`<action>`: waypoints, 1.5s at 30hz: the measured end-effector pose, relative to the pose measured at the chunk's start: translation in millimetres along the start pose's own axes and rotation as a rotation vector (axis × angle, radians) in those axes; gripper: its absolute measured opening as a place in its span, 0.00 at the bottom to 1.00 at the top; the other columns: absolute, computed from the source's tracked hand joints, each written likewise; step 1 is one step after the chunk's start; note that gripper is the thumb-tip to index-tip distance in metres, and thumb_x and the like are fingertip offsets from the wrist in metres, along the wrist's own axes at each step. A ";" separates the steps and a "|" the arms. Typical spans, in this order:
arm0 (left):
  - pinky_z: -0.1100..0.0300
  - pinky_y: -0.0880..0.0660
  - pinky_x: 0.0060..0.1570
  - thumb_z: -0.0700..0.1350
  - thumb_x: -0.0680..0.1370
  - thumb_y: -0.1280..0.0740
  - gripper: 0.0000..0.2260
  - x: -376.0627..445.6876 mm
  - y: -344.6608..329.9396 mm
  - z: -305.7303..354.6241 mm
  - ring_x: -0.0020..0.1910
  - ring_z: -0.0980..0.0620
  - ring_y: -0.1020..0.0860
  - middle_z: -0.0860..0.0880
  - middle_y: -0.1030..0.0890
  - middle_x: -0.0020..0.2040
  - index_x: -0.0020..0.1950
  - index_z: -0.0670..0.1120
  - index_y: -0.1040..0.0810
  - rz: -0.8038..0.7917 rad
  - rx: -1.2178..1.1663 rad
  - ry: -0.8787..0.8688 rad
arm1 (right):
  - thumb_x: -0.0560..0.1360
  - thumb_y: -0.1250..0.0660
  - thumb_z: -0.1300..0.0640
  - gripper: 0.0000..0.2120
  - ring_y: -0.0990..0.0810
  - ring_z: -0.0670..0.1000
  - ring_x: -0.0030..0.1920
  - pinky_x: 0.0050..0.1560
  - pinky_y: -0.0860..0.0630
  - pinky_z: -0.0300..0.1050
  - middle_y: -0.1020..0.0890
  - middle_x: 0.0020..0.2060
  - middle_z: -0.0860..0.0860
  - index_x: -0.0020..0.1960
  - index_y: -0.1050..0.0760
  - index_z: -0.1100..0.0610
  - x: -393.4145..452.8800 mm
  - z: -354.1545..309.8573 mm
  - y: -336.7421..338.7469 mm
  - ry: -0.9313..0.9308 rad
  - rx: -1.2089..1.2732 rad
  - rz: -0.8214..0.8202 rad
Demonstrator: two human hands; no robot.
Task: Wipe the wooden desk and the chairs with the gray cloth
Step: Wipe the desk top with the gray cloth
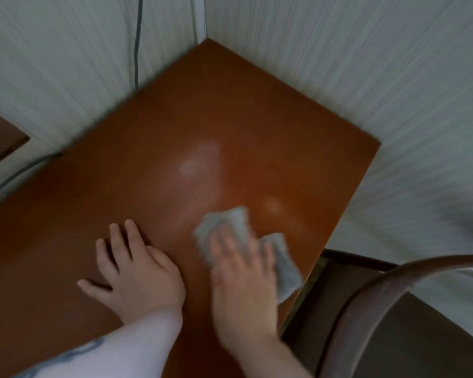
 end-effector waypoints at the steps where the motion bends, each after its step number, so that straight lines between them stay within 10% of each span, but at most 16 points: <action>1: 0.33 0.55 0.70 0.47 0.81 0.50 0.23 0.3 -0.1 -0.5 0.77 0.50 0.50 0.52 0.43 0.78 0.77 0.53 0.41 0.004 -0.010 0.007 | 0.73 0.45 0.51 0.27 0.37 0.56 0.72 0.72 0.49 0.58 0.31 0.71 0.43 0.72 0.32 0.48 -8.4 -28.2 -6.7 0.164 0.007 -0.066; 4: 0.33 0.54 0.70 0.48 0.81 0.52 0.23 -0.1 -0.8 -0.3 0.76 0.50 0.50 0.52 0.43 0.78 0.77 0.53 0.41 0.004 -0.005 0.008 | 0.75 0.46 0.52 0.26 0.37 0.55 0.73 0.75 0.50 0.58 0.32 0.72 0.43 0.73 0.34 0.47 22.9 -34.8 -16.7 0.352 0.009 -0.123; 11: 0.34 0.54 0.71 0.48 0.81 0.51 0.23 0.7 0.5 -0.3 0.77 0.49 0.51 0.52 0.45 0.78 0.78 0.53 0.44 0.007 0.016 -0.008 | 0.80 0.49 0.49 0.25 0.40 0.55 0.74 0.75 0.48 0.58 0.39 0.76 0.43 0.77 0.41 0.47 36.1 105.8 16.6 -0.363 -0.053 0.066; 19: 0.33 0.53 0.70 0.48 0.81 0.53 0.23 1.3 -1.0 -0.8 0.76 0.49 0.49 0.52 0.42 0.78 0.77 0.53 0.41 0.012 0.018 -0.007 | 0.77 0.45 0.51 0.25 0.34 0.57 0.72 0.73 0.43 0.58 0.32 0.72 0.44 0.74 0.35 0.47 54.9 -19.6 -17.9 0.290 -0.026 -0.076; 27: 0.33 0.53 0.70 0.49 0.80 0.50 0.24 2.1 -4.4 -2.6 0.77 0.50 0.50 0.53 0.44 0.78 0.78 0.54 0.44 0.023 0.021 -0.021 | 0.83 0.52 0.47 0.24 0.41 0.58 0.74 0.74 0.48 0.59 0.42 0.77 0.46 0.78 0.46 0.47 63.9 126.0 19.4 -0.436 -0.079 0.032; 35: 0.32 0.49 0.68 0.47 0.79 0.51 0.24 3.3 -5.3 -4.7 0.76 0.49 0.46 0.52 0.38 0.76 0.76 0.52 0.37 0.058 0.013 -0.030 | 0.80 0.52 0.47 0.24 0.42 0.56 0.75 0.74 0.52 0.57 0.37 0.75 0.44 0.76 0.40 0.45 81.0 -67.8 -27.7 0.359 -0.024 -0.206; 45: 0.34 0.45 0.67 0.51 0.76 0.49 0.24 1.0 6.4 -6.4 0.72 0.48 0.35 0.53 0.29 0.71 0.71 0.53 0.29 0.148 -0.061 -0.070 | 0.83 0.55 0.46 0.25 0.58 0.51 0.77 0.75 0.64 0.53 0.56 0.77 0.40 0.78 0.57 0.42 137.9 -27.8 -22.6 0.033 -0.059 -0.190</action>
Point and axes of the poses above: each hand's wrist, its own x-axis towards the middle knuckle, its own y-axis out of the back of the hand, z = x × y, the point moved 9 cm from there along x, towards the middle knuckle
